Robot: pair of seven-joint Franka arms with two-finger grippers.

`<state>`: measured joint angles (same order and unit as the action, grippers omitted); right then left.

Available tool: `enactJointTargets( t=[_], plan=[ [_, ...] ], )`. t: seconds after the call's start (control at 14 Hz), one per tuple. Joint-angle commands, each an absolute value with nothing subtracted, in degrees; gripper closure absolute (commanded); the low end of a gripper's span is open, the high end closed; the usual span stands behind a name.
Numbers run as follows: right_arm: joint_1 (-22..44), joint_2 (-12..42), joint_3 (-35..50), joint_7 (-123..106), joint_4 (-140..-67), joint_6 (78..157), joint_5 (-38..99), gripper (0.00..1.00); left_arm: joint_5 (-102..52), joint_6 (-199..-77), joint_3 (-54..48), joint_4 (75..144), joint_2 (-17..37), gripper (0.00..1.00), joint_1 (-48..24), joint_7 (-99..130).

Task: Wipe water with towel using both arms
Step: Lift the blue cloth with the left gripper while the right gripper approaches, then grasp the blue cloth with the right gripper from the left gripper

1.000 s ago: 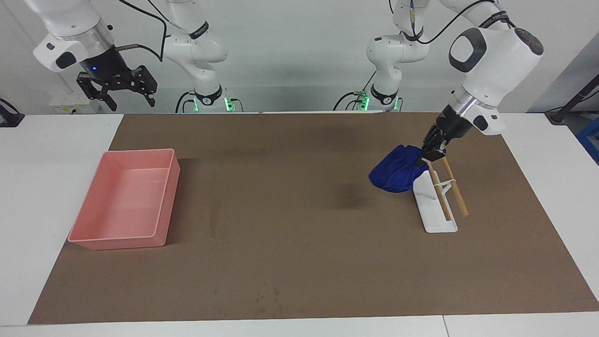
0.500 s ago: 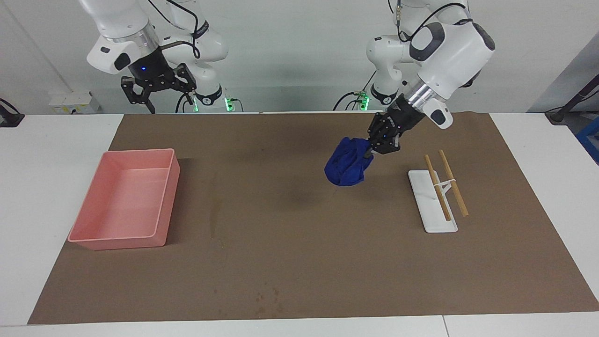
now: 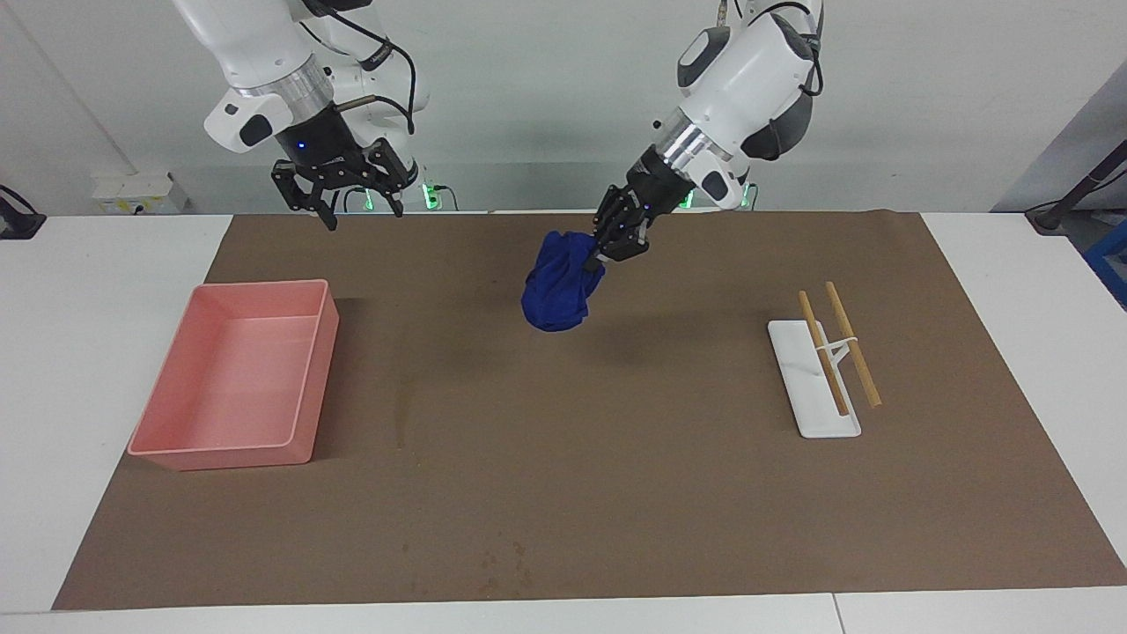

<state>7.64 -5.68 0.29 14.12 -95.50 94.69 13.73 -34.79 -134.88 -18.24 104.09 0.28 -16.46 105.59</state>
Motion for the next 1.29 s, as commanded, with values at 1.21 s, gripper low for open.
enactJointTargets(
  t=[1.21],
  plan=[
    [11.42, -11.60, 0.44, 76.46, -114.61, 117.68, 44.65, 0.00, -35.95, -158.20, -17.40, 106.44, 0.18, 1.00, -29.79, 118.03]
  ],
)
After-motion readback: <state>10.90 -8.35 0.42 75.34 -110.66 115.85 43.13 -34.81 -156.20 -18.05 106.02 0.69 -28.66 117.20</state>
